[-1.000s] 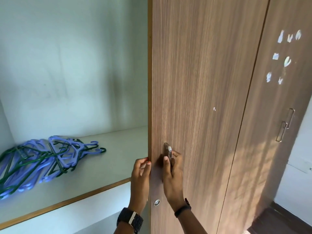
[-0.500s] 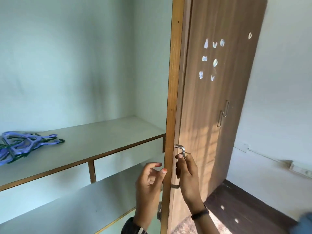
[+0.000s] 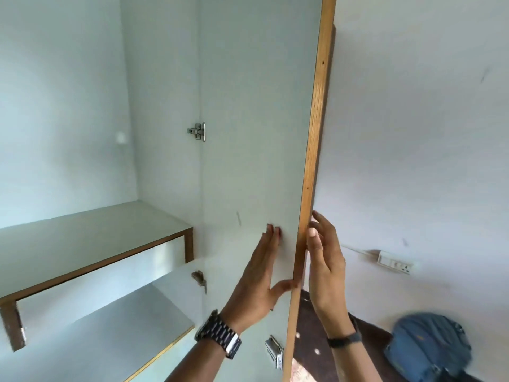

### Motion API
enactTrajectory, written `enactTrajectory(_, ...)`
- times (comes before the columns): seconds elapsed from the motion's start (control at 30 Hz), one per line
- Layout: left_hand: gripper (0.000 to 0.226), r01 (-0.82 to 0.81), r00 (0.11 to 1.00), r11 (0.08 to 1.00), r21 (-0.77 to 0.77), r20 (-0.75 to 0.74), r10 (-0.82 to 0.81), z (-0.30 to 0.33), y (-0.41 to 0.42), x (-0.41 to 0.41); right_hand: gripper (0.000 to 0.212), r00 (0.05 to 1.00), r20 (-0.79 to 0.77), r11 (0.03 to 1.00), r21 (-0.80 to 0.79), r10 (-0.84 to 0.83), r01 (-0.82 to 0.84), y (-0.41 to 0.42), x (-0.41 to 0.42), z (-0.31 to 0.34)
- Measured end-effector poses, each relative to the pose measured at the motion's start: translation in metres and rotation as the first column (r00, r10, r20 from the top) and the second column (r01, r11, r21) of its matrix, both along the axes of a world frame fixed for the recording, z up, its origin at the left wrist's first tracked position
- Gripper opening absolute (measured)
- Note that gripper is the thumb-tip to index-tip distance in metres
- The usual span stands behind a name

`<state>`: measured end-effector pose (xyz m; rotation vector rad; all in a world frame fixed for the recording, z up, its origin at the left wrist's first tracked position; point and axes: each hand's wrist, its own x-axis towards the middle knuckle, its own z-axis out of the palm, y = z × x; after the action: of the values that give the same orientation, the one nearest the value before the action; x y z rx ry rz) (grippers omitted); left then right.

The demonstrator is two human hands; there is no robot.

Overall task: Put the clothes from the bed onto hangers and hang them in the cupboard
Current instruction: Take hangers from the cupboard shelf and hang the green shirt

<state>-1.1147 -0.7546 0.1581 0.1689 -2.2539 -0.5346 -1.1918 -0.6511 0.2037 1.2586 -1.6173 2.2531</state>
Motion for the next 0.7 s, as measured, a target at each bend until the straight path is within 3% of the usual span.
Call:
enactTrajectory(0.07,0.09,-0.073,0.997,0.994,-0.078,0.021,0.075,-0.006,0.0,-0.037,0.049,0.996,-0.034,0.997,-0.021,-0.08,0.08,-0.004,-0.019,0.003)
enactTrajectory(0.2,0.075,-0.128,0.992,0.977,-0.17,-0.011,0.128,-0.01,-0.002,-0.101,0.035,0.955,-0.062,0.956,-0.058,-0.291,0.288,-0.015,-0.086,0.001)
enactTrajectory(0.33,0.07,-0.201,0.98,0.925,-0.321,-0.071,0.188,-0.006,-0.017,-0.165,0.035,0.947,-0.045,0.948,-0.052,-0.317,0.315,-0.02,-0.16,0.003)
enactTrajectory(0.47,0.082,-0.241,0.968,0.859,-0.452,-0.053,0.244,0.002,-0.032,-0.217,0.036,0.91,-0.074,0.913,-0.038,-0.407,0.405,-0.039,-0.219,0.004)
enactTrajectory(0.7,0.089,-0.197,0.978,0.874,-0.444,-0.149,0.145,-0.013,-0.051,-0.236,0.036,0.751,-0.239,0.787,-0.233,-0.616,0.571,-0.071,-0.238,-0.015)
